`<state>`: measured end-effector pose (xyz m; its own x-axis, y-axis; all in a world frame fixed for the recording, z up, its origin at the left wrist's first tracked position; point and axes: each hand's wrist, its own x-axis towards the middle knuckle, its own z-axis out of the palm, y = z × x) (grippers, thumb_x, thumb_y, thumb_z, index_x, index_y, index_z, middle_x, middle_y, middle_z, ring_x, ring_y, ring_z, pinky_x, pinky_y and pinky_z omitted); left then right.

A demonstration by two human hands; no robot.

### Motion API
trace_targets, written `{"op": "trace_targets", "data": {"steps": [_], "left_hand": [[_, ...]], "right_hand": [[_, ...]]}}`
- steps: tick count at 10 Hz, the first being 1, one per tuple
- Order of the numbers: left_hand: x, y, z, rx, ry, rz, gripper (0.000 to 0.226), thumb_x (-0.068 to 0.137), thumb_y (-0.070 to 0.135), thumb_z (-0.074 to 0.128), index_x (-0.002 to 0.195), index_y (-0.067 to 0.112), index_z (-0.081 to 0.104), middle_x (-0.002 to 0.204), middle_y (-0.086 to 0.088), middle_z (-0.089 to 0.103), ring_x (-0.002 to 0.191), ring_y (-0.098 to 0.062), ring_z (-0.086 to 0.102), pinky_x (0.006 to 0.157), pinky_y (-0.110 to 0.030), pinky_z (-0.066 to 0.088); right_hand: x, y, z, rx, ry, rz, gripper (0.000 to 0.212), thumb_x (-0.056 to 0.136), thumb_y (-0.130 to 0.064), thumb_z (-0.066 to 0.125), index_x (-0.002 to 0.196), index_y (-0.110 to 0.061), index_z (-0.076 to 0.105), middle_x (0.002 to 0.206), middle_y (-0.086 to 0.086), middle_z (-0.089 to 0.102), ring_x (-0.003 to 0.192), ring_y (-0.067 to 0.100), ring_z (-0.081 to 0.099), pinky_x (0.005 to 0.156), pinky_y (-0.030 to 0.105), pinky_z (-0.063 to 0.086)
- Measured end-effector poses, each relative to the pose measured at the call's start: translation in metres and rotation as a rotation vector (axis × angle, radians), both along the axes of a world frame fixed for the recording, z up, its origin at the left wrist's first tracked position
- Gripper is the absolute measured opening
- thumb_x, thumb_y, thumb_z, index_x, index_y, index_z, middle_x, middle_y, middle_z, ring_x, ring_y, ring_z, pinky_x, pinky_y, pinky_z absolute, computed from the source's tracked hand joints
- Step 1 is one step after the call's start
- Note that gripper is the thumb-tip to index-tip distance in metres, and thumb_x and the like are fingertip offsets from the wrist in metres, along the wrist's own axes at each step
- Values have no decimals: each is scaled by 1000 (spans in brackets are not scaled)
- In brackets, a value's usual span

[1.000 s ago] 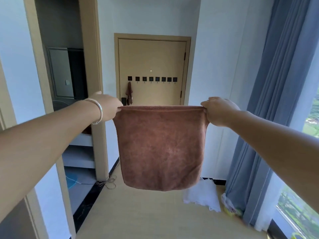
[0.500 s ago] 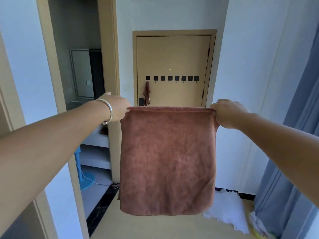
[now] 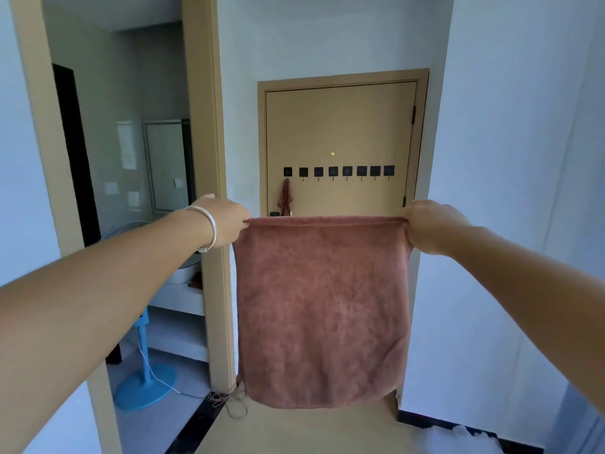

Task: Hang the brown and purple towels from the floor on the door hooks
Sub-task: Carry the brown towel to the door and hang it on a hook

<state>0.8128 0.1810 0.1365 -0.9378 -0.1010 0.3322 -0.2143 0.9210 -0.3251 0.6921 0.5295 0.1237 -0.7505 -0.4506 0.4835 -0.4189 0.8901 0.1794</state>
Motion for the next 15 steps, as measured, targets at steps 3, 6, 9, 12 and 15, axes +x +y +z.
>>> {"op": "trace_targets", "data": {"steps": [3, 6, 9, 12, 15], "left_hand": [[-104, -26, -15, -123, -60, 52, 25, 100, 14, 35, 95, 19, 59, 98, 4, 63, 95, -16, 59, 98, -38, 39], [-224, -97, -22, -117, -43, -20, 26, 96, 15, 35, 97, 22, 61, 96, 4, 64, 93, -17, 58, 97, -37, 37], [-349, -191, -12, -186, -31, -14, 26, 89, 5, 37, 72, 24, 41, 93, 3, 61, 89, -19, 55, 80, -36, 28], [-452, -254, -31, -165, -28, -11, 21, 94, 7, 37, 85, 21, 51, 83, 6, 53, 79, -17, 50, 72, -28, 26], [-571, -298, -42, -142, -57, 9, 23, 96, 13, 36, 97, 20, 58, 95, 7, 62, 94, -17, 59, 94, -33, 37]], "right_hand": [[-107, -26, -10, 15, -3, 21, 22, 85, -6, 42, 85, -22, 55, 84, -3, 46, 81, 21, 53, 70, 34, 46], [-222, -89, -18, 61, -10, 15, 20, 88, -11, 48, 96, -23, 62, 88, -4, 51, 86, 18, 54, 71, 32, 48], [-343, -184, 6, 73, 15, 16, 17, 87, -12, 52, 96, -24, 61, 89, -5, 53, 85, 17, 55, 77, 32, 50], [-443, -246, -13, 63, -40, -4, 24, 86, -8, 51, 101, -22, 63, 92, -4, 54, 90, 20, 56, 78, 34, 50], [-570, -290, -20, 60, -88, 6, 26, 88, -10, 48, 106, -24, 62, 119, 4, 58, 115, 28, 54, 88, 37, 48]]}}
